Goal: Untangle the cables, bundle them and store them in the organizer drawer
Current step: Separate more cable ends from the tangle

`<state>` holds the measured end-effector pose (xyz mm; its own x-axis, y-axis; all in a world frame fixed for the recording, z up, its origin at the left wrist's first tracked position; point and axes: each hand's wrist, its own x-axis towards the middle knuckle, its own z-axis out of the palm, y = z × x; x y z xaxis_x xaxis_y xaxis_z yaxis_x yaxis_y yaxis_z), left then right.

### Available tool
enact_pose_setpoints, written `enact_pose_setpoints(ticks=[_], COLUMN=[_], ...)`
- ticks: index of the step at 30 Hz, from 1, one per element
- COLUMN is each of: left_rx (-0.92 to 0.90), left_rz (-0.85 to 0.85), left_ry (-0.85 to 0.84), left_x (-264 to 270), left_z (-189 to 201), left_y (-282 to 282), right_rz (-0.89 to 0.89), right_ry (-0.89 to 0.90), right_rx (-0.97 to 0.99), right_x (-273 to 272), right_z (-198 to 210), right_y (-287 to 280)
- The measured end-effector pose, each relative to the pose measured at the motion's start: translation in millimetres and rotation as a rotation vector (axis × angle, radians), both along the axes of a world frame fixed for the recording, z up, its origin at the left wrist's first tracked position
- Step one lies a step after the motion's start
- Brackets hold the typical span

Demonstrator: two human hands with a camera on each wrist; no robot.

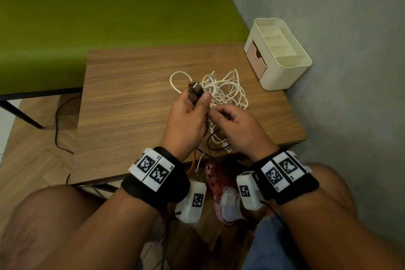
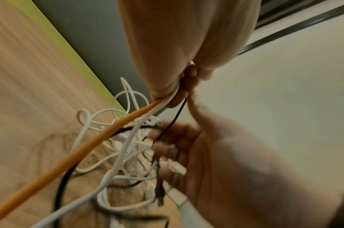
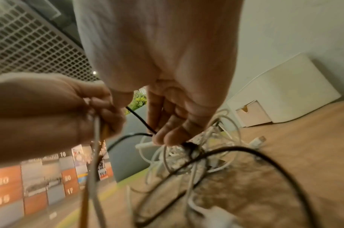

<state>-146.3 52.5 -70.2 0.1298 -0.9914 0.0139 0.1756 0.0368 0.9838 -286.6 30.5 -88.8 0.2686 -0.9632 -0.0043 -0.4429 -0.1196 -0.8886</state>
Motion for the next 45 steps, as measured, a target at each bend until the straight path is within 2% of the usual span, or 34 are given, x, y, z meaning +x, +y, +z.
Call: enact_pose_setpoints(ticks=[4,6,8,11,14,16,18,20,24,26,28,30,31,34,37,39,40,43,44,45], left_rx=[-0.087,-0.150,-0.184,-0.186,-0.130,-0.118,-0.127,-0.143,-0.117,-0.108,-0.105,-0.104,-0.104,-0.122,-0.162,-0.128,-0.085,0.054,0.068,0.068], left_rz=[-0.117,-0.155,-0.121,-0.004,0.083,0.089,0.050,0.003,0.004,0.010,0.007,-0.014,-0.029,-0.088,-0.140,-0.134,-0.118,-0.103,-0.131,-0.167], left_ry=[0.095,0.130,0.137,-0.049,-0.229,-0.121,0.142,0.280,0.251,0.250,0.266,0.287,0.300,0.393,0.452,0.347,0.242,-0.289,-0.437,-0.513], left_x=[4.0,9.1,17.2,28.2,35.8,37.8,37.9,37.6,35.8,34.5,31.5,28.0,26.4,28.1,37.2,41.2,41.7,34.3,30.0,25.1], left_z=[23.6,36.1,46.3,52.4,41.2,35.6,36.3,39.8,36.9,31.6,27.4,26.5,27.8,42.0,63.4,65.9,62.6,43.1,34.8,28.2], left_y=[13.4,19.3,19.5,16.3,13.9,13.2,12.2,11.4,11.1,10.6,10.6,11.1,11.3,10.3,6.9,5.0,4.2,6.2,8.1,10.5], right_rz=[0.081,0.061,0.029,-0.029,-0.080,-0.074,-0.053,-0.023,0.010,-0.002,0.021,0.107,0.159,0.241,0.166,0.103,0.080,0.036,0.057,0.092], right_ry=[0.298,0.384,0.448,0.346,0.217,0.162,0.118,0.157,0.264,0.171,0.006,-0.127,-0.130,0.031,0.161,0.148,0.126,0.029,0.040,0.076], right_rx=[-0.061,-0.070,-0.063,-0.191,-0.324,-0.269,-0.133,-0.079,-0.070,-0.101,-0.088,-0.016,0.007,0.058,0.135,0.171,0.158,0.066,0.027,0.000], right_x=[-7.8,-11.7,-16.8,-22.3,-23.1,-22.0,-20.2,-19.0,-16.2,-14.2,-8.4,1.2,5.8,10.3,1.3,-4.2,-5.3,-3.8,-2.2,-0.9], right_z=[-18.6,-21.5,-23.2,-23.5,-15.7,-12.1,-13.0,-19.0,-15.7,-4.3,7.8,14.3,14.1,2.9,-13.9,-16.1,-14.8,-3.1,2.1,5.0], right_y=[-15.6,-25.5,-30.9,-28.0,-18.4,-11.9,-6.4,-6.5,-10.5,-5.9,4.0,13.9,17.4,16.3,6.8,1.6,-1.1,-5.8,-6.0,-6.8])
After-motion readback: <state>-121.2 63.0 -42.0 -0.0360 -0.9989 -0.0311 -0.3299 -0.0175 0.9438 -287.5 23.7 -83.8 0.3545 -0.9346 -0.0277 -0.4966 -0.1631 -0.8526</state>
